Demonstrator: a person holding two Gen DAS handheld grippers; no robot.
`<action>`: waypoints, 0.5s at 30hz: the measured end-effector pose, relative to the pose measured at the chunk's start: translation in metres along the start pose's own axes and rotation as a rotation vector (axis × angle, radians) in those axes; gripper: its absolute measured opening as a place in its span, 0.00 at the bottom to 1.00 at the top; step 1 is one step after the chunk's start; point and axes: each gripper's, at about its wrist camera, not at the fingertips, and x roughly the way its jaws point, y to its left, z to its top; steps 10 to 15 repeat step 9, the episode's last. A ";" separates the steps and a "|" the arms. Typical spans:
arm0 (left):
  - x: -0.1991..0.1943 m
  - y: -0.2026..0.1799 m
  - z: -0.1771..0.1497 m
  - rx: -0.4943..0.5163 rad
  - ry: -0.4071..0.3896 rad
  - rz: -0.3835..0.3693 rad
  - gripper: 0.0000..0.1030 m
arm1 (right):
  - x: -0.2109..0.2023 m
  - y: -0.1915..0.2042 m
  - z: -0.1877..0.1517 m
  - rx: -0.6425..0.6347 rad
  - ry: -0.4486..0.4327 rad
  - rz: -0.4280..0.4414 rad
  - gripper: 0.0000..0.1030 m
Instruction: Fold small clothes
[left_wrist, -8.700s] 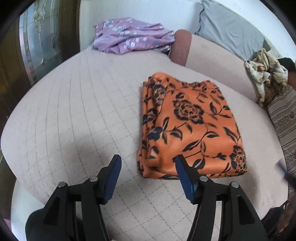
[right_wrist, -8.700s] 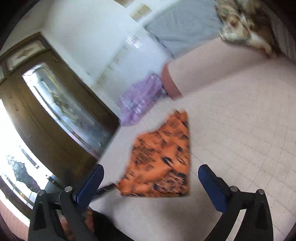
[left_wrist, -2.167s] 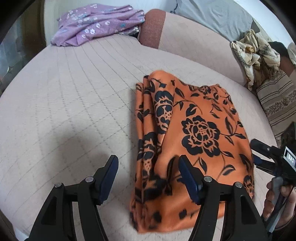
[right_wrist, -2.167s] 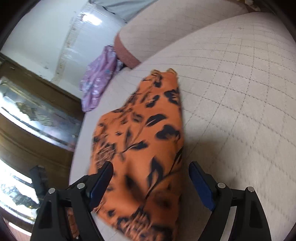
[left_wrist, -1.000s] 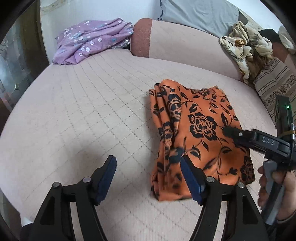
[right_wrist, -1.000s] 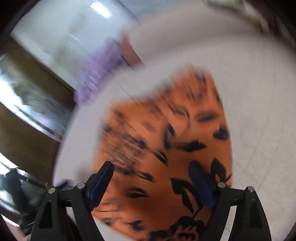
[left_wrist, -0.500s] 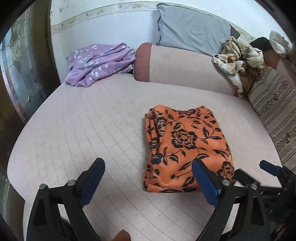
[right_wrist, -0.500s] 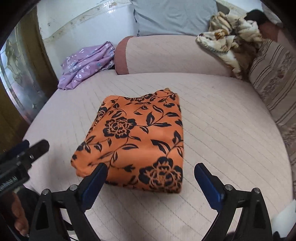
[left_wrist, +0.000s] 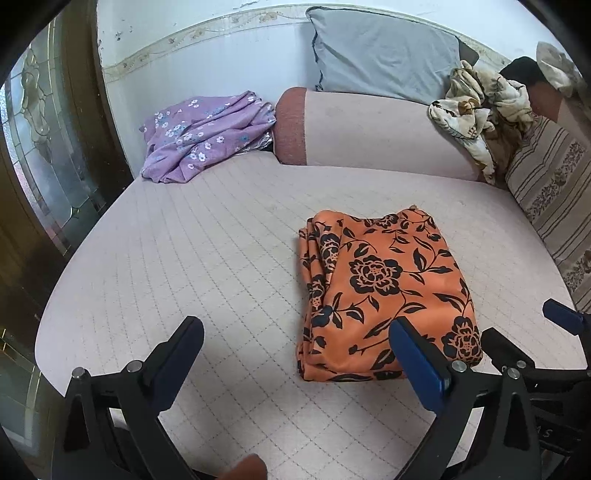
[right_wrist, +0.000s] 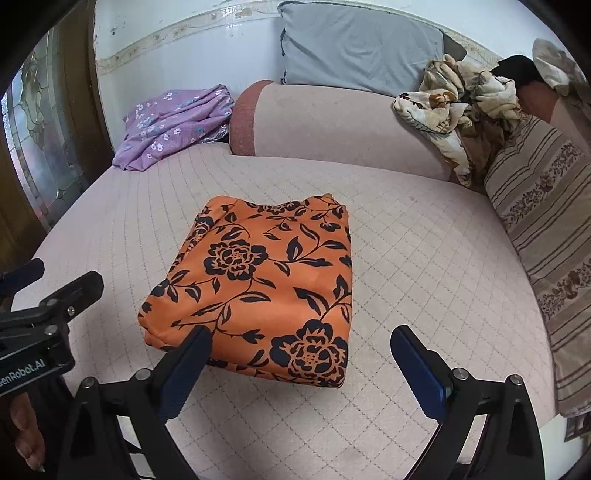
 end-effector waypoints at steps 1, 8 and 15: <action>0.002 -0.001 0.001 0.002 0.005 -0.001 0.97 | 0.001 0.000 0.001 0.000 0.000 0.000 0.96; 0.010 -0.007 0.006 0.025 -0.001 -0.009 0.97 | 0.013 0.003 0.005 -0.011 0.016 0.002 0.96; 0.011 -0.007 0.007 0.025 -0.001 -0.008 0.97 | 0.016 0.004 0.006 -0.011 0.017 0.004 0.96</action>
